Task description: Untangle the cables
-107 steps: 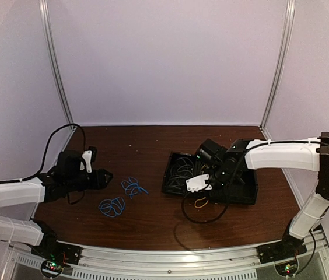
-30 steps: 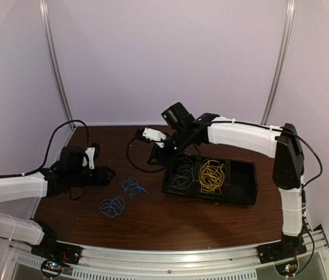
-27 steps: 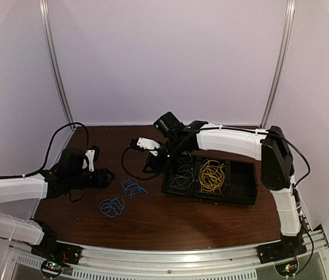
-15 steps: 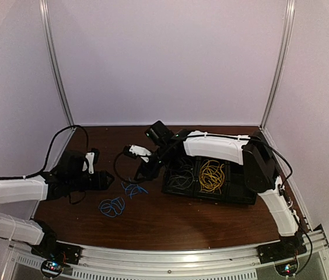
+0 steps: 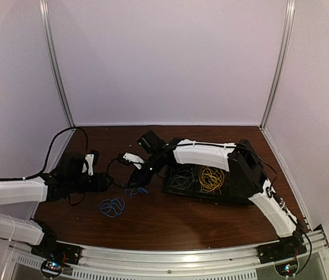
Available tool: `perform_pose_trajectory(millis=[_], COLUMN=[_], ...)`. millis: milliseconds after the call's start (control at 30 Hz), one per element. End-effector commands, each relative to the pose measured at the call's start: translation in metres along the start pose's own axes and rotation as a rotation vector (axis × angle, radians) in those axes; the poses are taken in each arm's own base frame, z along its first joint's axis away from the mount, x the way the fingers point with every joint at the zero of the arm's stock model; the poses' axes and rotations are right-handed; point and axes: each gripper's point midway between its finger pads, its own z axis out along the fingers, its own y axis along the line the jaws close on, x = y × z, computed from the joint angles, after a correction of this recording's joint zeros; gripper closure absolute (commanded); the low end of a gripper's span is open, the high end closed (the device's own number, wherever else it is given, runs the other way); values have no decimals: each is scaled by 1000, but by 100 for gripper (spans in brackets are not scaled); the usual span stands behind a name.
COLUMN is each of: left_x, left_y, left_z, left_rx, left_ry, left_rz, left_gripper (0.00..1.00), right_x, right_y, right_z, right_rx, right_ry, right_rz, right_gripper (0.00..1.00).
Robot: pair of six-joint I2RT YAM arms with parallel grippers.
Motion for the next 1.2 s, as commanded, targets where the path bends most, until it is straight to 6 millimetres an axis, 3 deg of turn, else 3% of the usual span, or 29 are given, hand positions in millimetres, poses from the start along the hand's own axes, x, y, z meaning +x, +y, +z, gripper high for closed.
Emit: perform_pose_trajectory(millis=[0,67,233,367,467,667,800,1000,1167], left_x=[-6,-4,-3,-24,-38,-48,-48,-56,-57], left_y=[1,2,-11,-38,-59,-86,-90,-87,-98], left_z=[-2,-2,2,-9,-25,-45,-49,-55,-62], left_rx=[0,0,81,218,333,505,538,525,579], left_ry=[-35,-35,-44,-127,-198,-255,-267,-315,-301], left_rz=[3,3,32,56,64,42,18,12,34], left_gripper=[38,38,39,39,37,36,37,53,41], right_x=[-16,-27,-68,-93,-97,-84,-79,-77,-74], right_y=[-1,7,50,77,86,93,101,107,104], right_z=[-3,-13,-62,-104,-119,-118,-119,-126,-128], right_rx=[21,4,-103,-111,-92,-103,-121,-101,-76], right_ry=[-38,-65,-178,-258,-271,-240,-229,-225,-219], right_rz=[23,21,-42,-108,-145,-168,-191,-220,-229], right_gripper=[78,88,97,100,100,100,99,99,99])
